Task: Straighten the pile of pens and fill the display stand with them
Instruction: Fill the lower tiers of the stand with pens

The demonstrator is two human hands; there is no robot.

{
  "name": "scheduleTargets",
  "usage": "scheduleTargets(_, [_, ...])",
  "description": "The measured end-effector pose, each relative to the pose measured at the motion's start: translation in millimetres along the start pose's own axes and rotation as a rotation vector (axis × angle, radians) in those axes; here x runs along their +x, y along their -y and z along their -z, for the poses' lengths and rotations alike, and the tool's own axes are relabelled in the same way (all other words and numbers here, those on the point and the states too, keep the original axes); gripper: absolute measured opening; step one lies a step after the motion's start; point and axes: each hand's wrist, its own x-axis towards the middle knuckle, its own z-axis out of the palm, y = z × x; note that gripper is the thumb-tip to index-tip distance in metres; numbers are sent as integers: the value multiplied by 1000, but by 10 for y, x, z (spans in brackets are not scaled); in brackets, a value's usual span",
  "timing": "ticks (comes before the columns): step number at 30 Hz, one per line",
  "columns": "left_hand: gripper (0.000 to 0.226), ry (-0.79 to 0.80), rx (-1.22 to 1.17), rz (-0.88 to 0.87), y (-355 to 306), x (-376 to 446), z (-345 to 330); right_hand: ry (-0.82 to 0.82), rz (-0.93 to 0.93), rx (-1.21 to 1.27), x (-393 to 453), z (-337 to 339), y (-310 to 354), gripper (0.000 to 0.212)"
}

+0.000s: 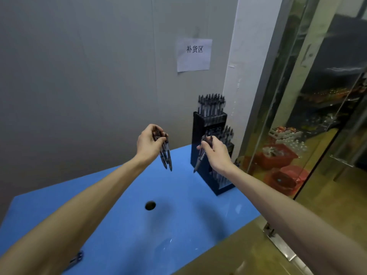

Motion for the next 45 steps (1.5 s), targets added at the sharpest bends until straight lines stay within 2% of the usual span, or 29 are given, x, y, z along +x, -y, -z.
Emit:
scheduleTargets(7, [29, -78, 1, -8, -570, 87, -791, -14, 17, 58, 180, 1122, -729, 18])
scheduleTargets(14, [23, -92, 2, -35, -932, 287, -1365, -2, -27, 132, 614, 1641, -1094, 18])
scheduleTargets(21, [26, -68, 3, -78, -1001, 677, -1774, -8, 39, 128, 1222, 1761, -1134, 17])
scheduleTargets(28, [20, -28, -44, -16, -709, 731, -2079, 150, 81, 17, 1468, 1487, -1389, 16])
scheduleTargets(35, [20, 8, -38, -33, -607, 493, -2473, 234, 224, -32, 1595, 1385, -1772, 21])
scheduleTargets(45, [18, -63, 73, 32, -590, 250, -3228, 398, 286, -28, 1964, 1547, -2477, 25])
